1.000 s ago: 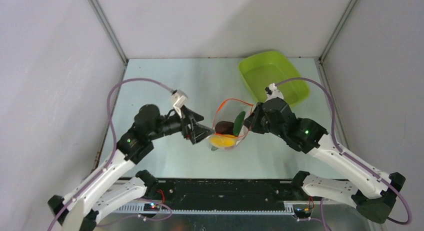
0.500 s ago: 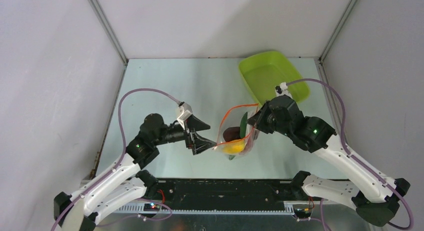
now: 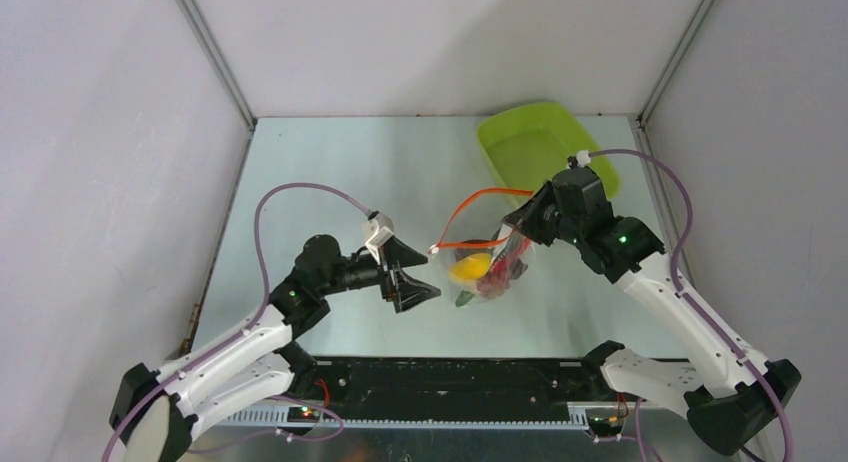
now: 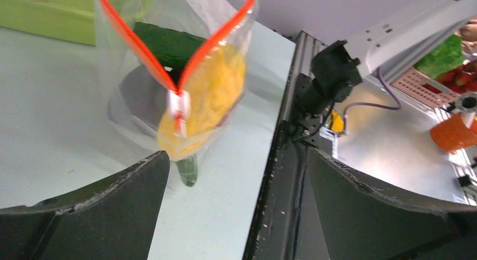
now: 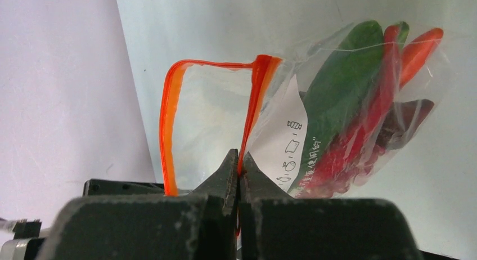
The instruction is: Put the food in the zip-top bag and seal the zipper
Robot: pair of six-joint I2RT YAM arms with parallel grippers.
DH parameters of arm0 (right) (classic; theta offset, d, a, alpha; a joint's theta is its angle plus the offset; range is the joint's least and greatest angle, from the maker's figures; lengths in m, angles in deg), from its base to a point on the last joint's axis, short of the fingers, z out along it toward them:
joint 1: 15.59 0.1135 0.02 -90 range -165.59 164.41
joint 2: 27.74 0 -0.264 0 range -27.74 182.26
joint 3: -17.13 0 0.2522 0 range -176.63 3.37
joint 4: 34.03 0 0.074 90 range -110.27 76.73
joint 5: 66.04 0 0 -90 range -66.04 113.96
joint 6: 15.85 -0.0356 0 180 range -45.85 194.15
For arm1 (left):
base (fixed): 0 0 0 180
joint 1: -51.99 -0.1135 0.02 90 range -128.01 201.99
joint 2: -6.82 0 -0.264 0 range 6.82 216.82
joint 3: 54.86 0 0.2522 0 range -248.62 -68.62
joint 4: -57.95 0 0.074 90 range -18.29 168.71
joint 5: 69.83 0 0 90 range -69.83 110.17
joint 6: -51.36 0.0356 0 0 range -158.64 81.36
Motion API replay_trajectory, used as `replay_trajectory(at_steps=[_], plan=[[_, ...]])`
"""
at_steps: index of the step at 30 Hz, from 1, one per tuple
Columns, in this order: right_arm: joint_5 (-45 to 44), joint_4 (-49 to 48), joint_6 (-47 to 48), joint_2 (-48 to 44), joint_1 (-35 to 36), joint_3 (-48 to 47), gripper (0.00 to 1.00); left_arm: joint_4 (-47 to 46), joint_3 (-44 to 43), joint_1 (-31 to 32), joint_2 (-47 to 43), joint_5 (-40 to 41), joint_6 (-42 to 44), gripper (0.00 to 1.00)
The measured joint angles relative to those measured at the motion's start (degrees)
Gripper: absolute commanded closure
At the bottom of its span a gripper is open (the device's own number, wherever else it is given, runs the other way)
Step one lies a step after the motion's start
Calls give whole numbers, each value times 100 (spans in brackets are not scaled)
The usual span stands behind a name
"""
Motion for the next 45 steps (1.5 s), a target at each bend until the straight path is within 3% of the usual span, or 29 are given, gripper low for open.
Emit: replay_trajectory(at_steps=[9,20,36,45], plan=[[546,-221,79,-74,-404,313,100,-824,-22,0,1058,498,190,7],[632,-389,-166,-330,-662,658,100,-1825,-50,0,1631,570,214,13],[1016,-927,-723,-1062,-1574,1558,100,-3707,-55,50,2983,197,-623,24],[1331,-1165,-896,-1285,-1849,1888,100,-4712,-179,76,3598,116,-1191,36]])
